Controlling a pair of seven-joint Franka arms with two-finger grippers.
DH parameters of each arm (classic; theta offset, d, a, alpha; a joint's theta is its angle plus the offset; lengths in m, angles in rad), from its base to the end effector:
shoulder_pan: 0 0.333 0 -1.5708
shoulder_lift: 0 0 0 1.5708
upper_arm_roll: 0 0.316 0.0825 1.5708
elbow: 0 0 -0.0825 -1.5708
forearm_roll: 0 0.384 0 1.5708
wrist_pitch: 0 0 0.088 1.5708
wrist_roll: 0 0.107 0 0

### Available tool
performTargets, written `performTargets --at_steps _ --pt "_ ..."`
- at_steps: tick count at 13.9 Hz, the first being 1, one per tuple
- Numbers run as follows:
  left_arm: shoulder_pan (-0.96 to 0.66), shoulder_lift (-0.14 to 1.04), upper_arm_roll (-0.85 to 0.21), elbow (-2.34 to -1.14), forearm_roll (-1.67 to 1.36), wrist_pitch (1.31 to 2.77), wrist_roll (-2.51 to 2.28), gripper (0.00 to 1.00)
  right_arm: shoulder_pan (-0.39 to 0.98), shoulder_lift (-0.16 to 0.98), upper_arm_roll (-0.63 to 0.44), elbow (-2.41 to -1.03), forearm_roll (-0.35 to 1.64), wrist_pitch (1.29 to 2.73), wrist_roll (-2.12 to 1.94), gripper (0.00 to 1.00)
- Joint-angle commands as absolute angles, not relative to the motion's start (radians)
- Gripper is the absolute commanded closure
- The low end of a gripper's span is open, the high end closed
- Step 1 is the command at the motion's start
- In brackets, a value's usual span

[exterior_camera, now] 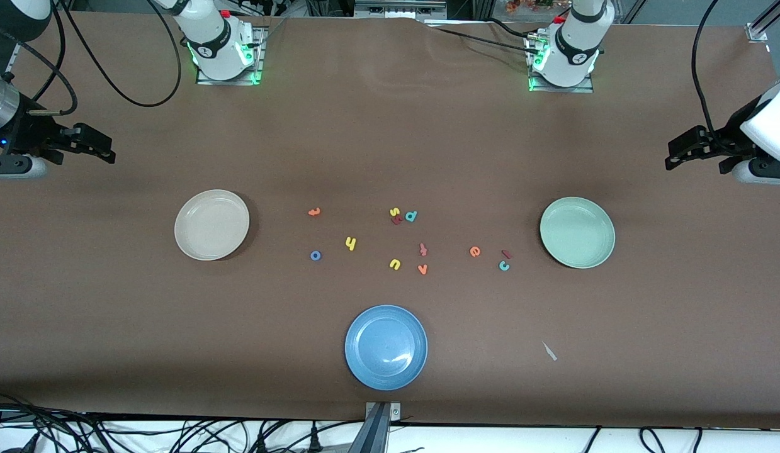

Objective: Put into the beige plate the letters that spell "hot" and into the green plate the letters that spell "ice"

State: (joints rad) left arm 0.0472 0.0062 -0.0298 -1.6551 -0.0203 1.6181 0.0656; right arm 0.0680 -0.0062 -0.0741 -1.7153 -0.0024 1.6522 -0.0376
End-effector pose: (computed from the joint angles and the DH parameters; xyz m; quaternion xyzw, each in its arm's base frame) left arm 0.5576 0.0077 0.5853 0.9994 -0.0234 -0.0212 0.0111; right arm 0.5540 -0.0037 0.5664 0.9995 0.0159 -0.0285 0.0003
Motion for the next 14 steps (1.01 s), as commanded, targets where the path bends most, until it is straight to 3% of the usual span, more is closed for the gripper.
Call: performTargets --at_steps 1,14 --pt "0.044 0.015 -0.035 -1.631 0.011 1.603 0.067 0.00 0.069 -0.003 -0.069 -1.706 -0.018 1.640 -0.031 0.00" --pt "0.034 0.015 -0.038 -1.631 0.011 1.600 0.064 0.00 0.077 0.038 -0.063 -1.703 -0.015 1.638 -0.032 0.00"
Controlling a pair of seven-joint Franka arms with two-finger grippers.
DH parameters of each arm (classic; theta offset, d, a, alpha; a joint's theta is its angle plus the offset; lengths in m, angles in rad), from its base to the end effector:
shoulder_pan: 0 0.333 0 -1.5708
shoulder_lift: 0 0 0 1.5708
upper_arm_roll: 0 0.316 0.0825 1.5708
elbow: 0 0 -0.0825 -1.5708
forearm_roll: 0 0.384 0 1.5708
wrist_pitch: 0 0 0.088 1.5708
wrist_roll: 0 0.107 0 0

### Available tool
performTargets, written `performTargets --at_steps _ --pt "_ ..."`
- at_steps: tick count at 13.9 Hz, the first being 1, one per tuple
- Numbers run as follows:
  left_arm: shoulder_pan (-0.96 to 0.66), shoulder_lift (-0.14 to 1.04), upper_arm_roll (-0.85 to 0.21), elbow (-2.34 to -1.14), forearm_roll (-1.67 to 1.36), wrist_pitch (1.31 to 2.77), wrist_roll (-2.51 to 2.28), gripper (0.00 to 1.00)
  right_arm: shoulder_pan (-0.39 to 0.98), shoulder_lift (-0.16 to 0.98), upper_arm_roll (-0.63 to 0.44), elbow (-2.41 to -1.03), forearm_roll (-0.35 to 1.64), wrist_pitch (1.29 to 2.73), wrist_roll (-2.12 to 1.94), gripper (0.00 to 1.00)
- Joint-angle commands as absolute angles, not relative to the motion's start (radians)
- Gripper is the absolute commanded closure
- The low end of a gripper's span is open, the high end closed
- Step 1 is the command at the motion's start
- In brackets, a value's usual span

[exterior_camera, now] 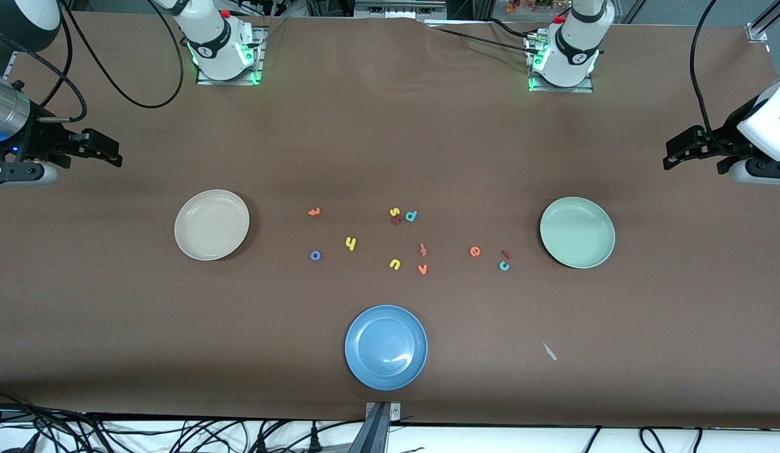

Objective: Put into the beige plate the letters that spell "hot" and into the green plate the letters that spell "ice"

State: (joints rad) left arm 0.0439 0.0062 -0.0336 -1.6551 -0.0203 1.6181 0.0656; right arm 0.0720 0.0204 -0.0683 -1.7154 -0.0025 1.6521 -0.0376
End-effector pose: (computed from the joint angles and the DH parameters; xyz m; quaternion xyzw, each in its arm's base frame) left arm 0.5576 0.0037 0.5853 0.9994 -0.0269 -0.0212 0.0110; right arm 0.5600 0.0021 0.5516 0.9989 0.0208 -0.0418 0.0012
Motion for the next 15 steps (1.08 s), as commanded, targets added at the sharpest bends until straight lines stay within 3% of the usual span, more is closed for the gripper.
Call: performTargets --at_steps 1,8,11,15 --pt "0.031 0.015 -0.040 -1.631 0.011 1.600 0.061 0.00 0.077 0.038 -0.061 -1.703 -0.015 1.638 -0.031 0.00" --pt "0.029 0.040 -0.038 -1.631 0.012 1.598 0.071 0.00 0.112 0.122 -0.061 -1.701 -0.005 1.638 -0.028 0.00" --pt "-0.001 0.154 -0.048 -1.629 0.002 1.612 0.067 0.00 0.150 0.150 -0.061 -1.692 0.002 1.640 -0.026 0.00" --pt "-0.049 0.406 -0.054 -1.510 -0.002 1.774 0.061 0.00 0.208 0.198 -0.061 -1.692 0.063 1.715 -0.023 0.00"
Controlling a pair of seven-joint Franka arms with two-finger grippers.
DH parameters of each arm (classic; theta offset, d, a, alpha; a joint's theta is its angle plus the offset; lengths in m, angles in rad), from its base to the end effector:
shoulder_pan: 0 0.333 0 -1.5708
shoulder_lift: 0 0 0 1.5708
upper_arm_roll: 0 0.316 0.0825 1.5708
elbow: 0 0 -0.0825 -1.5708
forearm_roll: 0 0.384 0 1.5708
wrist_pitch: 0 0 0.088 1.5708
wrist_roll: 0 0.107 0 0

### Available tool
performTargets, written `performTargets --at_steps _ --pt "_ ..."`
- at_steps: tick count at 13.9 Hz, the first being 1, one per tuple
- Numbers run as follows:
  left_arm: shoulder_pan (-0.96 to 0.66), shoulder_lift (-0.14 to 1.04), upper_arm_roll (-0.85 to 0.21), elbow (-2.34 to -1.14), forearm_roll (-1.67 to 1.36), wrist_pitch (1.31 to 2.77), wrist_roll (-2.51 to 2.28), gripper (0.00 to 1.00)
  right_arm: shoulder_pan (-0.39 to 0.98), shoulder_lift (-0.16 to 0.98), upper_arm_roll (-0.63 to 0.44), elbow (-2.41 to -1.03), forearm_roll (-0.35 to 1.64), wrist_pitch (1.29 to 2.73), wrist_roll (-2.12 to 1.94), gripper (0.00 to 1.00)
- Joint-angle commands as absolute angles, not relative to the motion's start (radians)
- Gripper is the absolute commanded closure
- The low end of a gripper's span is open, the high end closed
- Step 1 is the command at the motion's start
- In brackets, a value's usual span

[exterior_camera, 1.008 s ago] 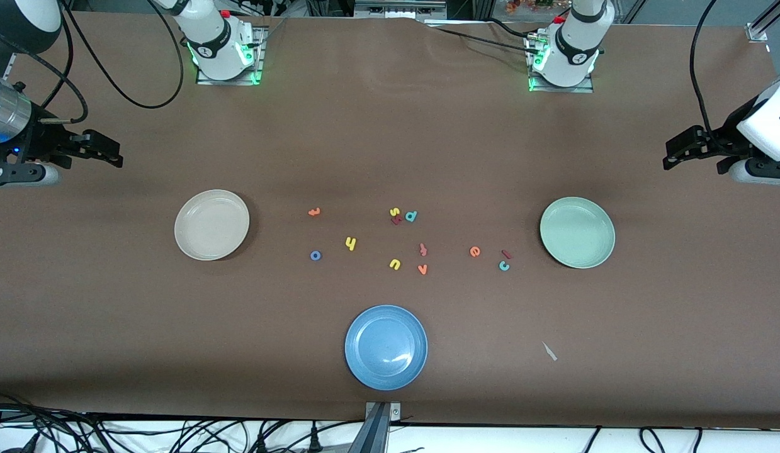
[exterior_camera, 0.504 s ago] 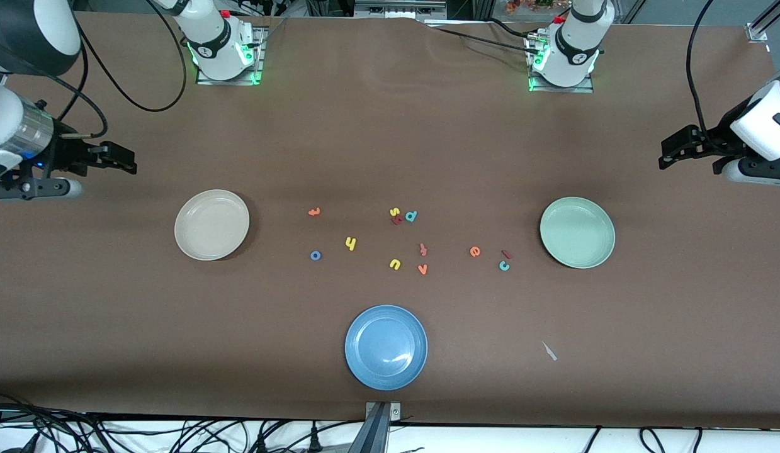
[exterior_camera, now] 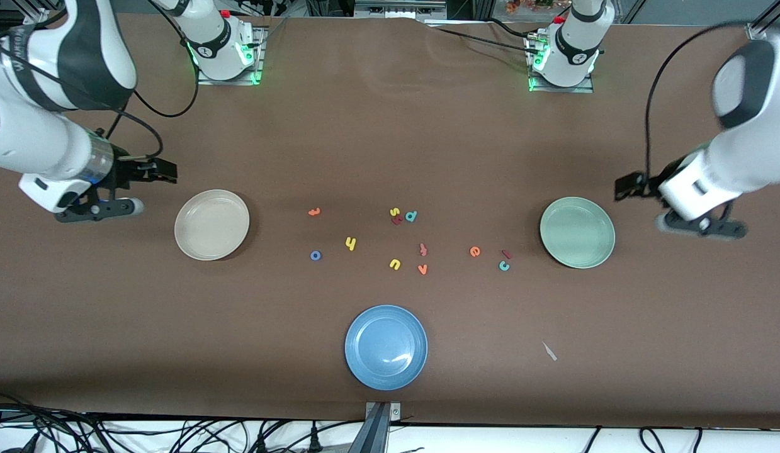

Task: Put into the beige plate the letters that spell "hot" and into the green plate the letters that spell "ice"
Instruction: 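Grasp the o with the right gripper while the left gripper grasps the bar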

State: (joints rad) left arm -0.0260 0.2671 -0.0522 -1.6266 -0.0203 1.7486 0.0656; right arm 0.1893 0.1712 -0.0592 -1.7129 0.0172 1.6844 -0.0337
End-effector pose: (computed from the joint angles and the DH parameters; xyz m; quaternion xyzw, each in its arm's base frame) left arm 0.6230 -0.0478 0.4541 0.9949 -0.0687 -0.0724 0.0163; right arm 0.5854 0.0802 0.4683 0.9918 0.0795 -0.0996 0.0014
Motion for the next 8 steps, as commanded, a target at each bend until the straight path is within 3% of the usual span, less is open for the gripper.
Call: performTargets --at_steps 1,8 --pt "-0.075 0.457 -0.052 -1.497 0.002 1.831 0.058 0.00 0.209 0.216 -0.061 -1.690 0.095 1.735 0.026 0.00" --pt "-0.112 0.592 -0.052 -1.497 -0.058 2.041 0.072 0.00 0.351 0.337 -0.061 -1.689 0.126 1.928 0.356 0.00"
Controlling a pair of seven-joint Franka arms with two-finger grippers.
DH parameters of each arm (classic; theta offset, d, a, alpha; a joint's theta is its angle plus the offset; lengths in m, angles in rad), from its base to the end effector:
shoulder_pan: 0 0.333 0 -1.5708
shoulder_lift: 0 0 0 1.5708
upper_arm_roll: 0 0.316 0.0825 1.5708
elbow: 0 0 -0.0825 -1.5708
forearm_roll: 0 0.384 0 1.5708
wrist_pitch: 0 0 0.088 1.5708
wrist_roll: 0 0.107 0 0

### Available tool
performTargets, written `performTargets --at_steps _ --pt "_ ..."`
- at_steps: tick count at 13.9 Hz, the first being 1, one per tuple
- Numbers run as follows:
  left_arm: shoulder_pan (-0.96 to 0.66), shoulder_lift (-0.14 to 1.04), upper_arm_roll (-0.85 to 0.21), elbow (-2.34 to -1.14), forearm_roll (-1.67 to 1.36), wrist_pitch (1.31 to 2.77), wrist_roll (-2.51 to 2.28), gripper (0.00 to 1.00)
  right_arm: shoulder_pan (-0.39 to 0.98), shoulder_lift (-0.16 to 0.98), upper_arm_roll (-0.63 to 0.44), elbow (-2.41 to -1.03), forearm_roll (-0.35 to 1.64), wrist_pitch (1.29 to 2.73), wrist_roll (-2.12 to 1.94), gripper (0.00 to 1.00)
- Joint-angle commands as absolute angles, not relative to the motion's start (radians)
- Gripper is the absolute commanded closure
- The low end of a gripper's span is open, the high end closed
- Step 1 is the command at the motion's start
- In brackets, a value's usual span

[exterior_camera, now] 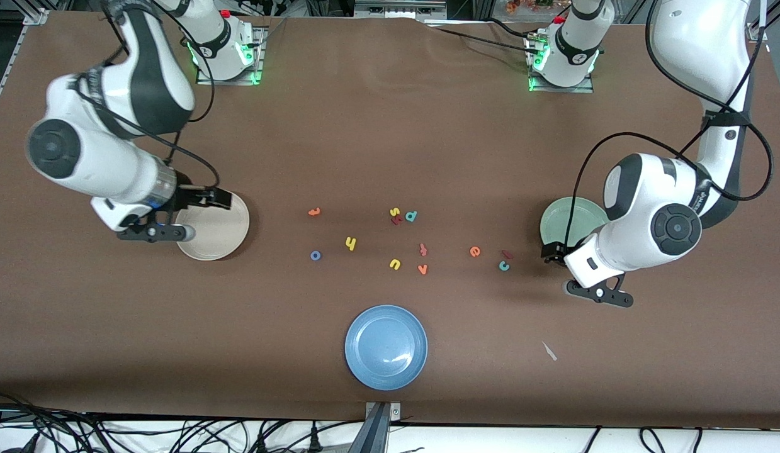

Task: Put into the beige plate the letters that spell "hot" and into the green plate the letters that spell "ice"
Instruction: 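Grasp the o with the right gripper while the left gripper grasps the bar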

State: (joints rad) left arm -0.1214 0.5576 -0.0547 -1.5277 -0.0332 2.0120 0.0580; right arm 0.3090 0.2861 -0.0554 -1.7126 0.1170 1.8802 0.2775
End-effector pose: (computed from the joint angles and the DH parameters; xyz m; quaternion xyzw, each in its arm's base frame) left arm 0.6820 -0.1177 0.3277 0.9933 -0.1055 -0.0380 0.0272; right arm 0.6039 0.1683 0.4125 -0.9967 0.0323 0.0690 0.0296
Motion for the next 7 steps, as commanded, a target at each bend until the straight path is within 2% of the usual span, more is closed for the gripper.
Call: performTargets --at_steps 1,3,7 --pt "-0.118 0.600 -0.052 -1.502 -0.058 2.055 0.077 0.00 0.368 0.363 -0.061 -1.689 0.127 1.971 0.370 0.00" --pt "-0.144 0.630 -0.054 -1.503 -0.057 2.056 0.077 0.00 0.406 0.437 -0.060 -1.675 0.127 2.049 0.435 0.00" --pt "-0.219 0.676 -0.058 -1.535 -0.049 2.118 0.119 0.01 0.486 0.596 -0.058 -1.557 0.112 2.088 0.557 0.00"
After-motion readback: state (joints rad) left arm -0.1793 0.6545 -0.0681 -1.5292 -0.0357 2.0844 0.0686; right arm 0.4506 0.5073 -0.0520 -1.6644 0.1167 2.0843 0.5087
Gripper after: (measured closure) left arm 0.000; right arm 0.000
